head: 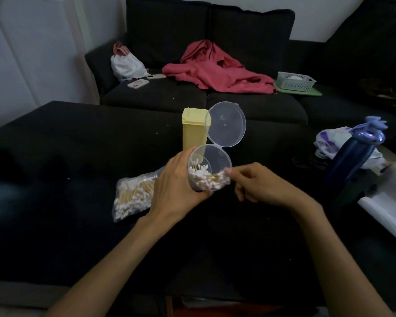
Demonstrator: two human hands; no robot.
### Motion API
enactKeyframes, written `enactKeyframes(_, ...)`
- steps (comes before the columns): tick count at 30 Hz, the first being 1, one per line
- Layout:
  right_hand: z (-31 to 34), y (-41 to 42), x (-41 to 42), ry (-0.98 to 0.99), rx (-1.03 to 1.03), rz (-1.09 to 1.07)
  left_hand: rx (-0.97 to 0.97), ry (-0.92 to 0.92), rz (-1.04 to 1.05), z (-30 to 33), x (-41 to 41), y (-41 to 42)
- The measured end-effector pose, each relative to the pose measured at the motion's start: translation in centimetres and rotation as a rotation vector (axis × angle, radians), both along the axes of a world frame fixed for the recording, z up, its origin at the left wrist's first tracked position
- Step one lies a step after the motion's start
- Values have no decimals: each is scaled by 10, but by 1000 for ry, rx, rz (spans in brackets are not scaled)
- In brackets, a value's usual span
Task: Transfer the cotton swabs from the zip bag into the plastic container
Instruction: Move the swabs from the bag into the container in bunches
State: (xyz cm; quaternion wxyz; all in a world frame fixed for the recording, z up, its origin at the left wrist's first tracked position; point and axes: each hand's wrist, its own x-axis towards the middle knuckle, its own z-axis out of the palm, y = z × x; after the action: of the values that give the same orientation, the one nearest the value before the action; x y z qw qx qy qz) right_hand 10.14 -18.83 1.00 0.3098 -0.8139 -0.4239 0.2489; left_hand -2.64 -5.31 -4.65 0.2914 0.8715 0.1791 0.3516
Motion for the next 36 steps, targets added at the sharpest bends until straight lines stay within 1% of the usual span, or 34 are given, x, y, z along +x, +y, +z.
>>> enactKeyframes(2, 1, -1, -2, -55, -103, 72, -40, 16, -31, -1, 4, -1)
enactKeyframes(4, -1, 2, -4, -132, -139, 90, -67, 31, -54, -4, 9, -2)
enactKeyframes(6, -3, 5, -7, -147, -161, 98, -98, 35, -72, -7, 13, -3)
enactKeyframes(9, 1, -2, -3, -67, -163, 47, -137, 38, -81, -7, 17, -5)
enactKeyframes(12, 10, -11, 1, -119, -141, -35, -173, 11, -99, -6, 21, -6)
enactKeyframes(14, 12, -12, -2, -167, -233, -19, -164, 9, -127, -5, 21, -9)
enactKeyframes(16, 10, -9, -7, -197, -379, 54, -129, 42, -143, -6, 22, -13)
enactKeyframes(19, 0, -4, -7, -146, -516, 119, -86, 86, -169, -12, 25, -16)
enactKeyframes(21, -4, -2, -5, -113, -479, 133, -85, 100, -177, -14, 25, -15)
enactKeyframes(23, -6, -1, -3, -63, -391, 139, -124, 100, -187, -15, 25, -11)
enactKeyframes(25, -6, -1, -2, -15, -354, 141, -206, 95, -198, -15, 25, -9)
enactKeyframes(28, 2, -8, 2, -15, -326, 114, -356, 85, -230, -16, 28, -8)
enactKeyframes(30, 10, -14, 8, 10, -285, 52, -457, 75, -264, -23, 33, -6)
enactKeyframes(33, 16, -22, 20, 37, -208, -97, -512, 150, -276, -32, 42, -5)
enactKeyframes(36, 11, -27, 28, 69, -194, -239, -555, 199, -311, -40, 49, -1)
